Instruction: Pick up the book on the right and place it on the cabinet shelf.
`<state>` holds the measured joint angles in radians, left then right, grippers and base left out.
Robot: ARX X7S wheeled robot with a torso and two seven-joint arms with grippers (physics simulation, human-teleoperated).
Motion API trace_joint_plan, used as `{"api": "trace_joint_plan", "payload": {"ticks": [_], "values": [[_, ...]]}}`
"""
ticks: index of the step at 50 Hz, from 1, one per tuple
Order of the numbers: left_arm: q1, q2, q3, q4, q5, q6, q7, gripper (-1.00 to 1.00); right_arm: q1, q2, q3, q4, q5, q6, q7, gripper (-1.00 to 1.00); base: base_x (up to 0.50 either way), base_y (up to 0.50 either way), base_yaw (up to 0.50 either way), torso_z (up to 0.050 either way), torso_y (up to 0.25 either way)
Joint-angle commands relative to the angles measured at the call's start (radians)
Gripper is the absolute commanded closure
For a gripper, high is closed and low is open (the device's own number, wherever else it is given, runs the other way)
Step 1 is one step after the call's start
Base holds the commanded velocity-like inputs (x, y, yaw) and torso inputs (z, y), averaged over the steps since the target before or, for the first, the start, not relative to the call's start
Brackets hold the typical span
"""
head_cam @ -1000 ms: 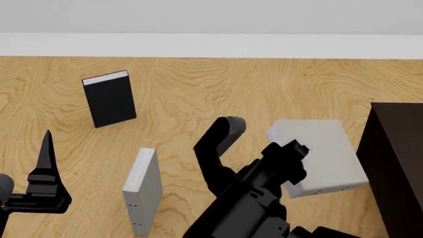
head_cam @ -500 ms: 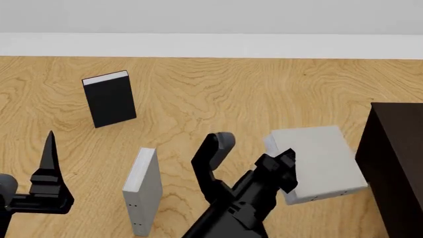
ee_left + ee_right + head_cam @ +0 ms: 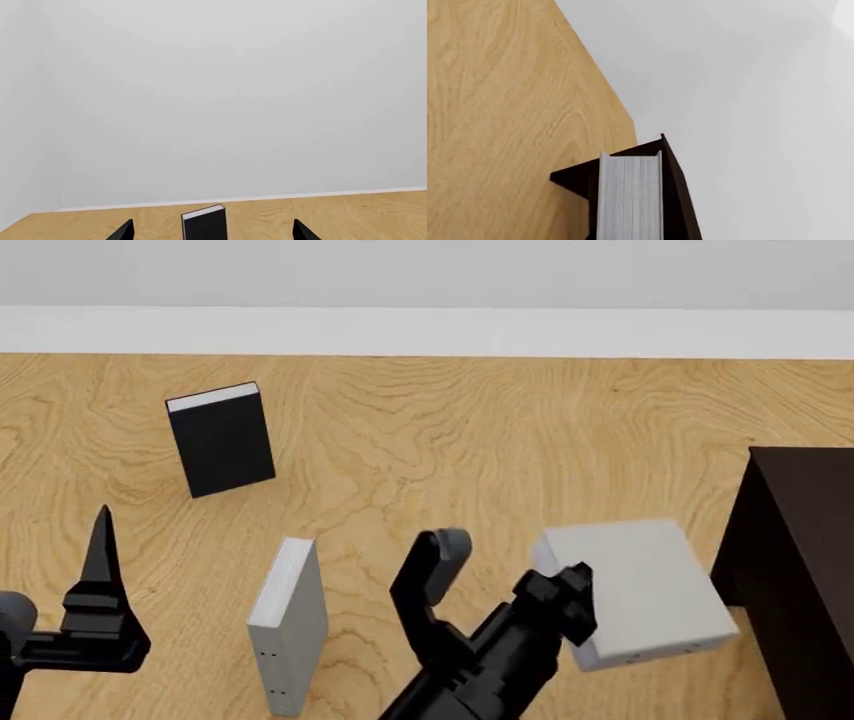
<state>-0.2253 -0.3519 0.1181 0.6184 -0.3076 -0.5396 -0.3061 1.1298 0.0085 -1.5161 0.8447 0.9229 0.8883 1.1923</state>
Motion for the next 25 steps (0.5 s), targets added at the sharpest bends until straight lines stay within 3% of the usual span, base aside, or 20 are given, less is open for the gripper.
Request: {"api": "trace_joint_plan", "payload": {"ticks": [1,25], "values": [[0.001,-0.003,0.004,0.004,-0.002,-0.001,-0.004,-1.00,0.005,-0.008,-0.036,0.031,-0.102,0.100,-0.023,1.00,0.00,0.00,0.00,0.000,0.000],[-0.001,-0.009,0.009,0.004,-0.010,-0.001,-0.010,-1.00,-0.029,-0.008,-0.003,0.067,-0.180,0.158,-0.063,1.00,0.00,0.00,0.00,0.000,0.002]]}}
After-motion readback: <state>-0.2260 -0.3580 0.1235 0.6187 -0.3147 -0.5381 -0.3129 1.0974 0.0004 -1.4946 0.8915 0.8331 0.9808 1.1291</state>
